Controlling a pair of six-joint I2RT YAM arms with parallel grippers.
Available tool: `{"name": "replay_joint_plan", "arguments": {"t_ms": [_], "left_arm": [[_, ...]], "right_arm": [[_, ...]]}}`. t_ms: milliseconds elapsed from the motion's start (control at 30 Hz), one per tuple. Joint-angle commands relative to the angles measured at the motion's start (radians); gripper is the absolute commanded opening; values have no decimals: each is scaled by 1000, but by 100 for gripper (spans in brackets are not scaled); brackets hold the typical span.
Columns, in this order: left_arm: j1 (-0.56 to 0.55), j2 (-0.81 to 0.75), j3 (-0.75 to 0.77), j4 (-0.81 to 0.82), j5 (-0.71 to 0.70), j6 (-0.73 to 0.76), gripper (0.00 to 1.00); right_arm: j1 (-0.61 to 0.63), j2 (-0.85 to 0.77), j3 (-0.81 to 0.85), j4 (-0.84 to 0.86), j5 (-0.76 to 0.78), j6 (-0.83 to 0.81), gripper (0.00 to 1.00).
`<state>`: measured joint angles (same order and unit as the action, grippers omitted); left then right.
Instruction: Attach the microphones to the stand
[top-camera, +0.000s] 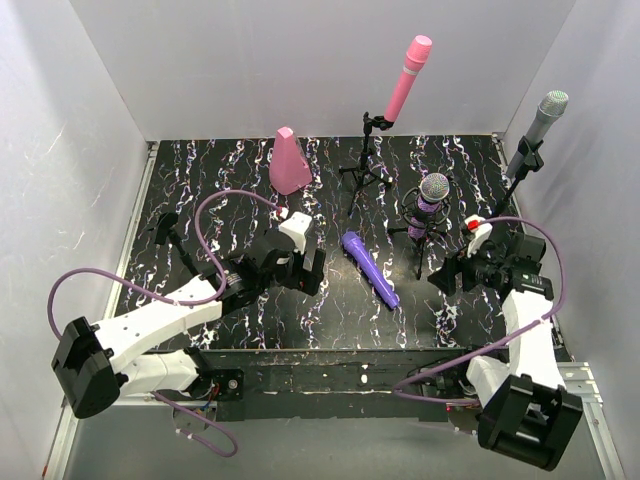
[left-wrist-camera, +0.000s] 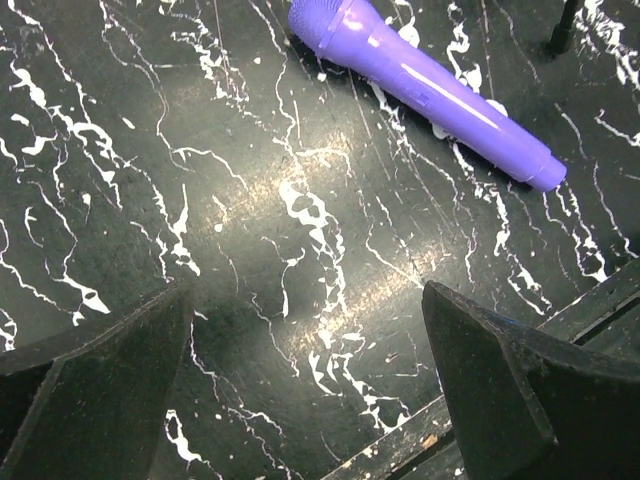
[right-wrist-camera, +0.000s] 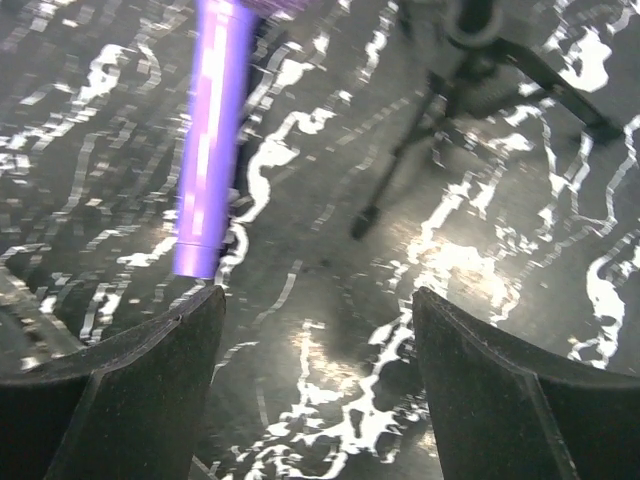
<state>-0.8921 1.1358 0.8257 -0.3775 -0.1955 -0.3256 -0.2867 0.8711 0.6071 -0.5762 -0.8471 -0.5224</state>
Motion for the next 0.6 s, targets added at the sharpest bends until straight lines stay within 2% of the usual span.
{"name": "replay_joint_plan", "arguments": {"t_ms": [0, 100, 200, 333, 567], "left_arm": [[2, -1, -8, 92, 16, -7, 98], [2, 33, -2, 184, 62, -18, 98], [2, 88, 24, 259, 105, -23, 98], [4, 169, 90, 322, 160, -30, 98], [12, 269, 162, 503, 336, -81, 98]], "right_arm": [[4, 66, -47, 263, 157, 15, 83], [21, 110, -79, 396, 178, 16, 82], [79, 167, -50, 427, 206, 21, 80], [116, 246, 31, 332, 217, -18, 78], [116, 236, 13, 340, 154, 165, 78]]}}
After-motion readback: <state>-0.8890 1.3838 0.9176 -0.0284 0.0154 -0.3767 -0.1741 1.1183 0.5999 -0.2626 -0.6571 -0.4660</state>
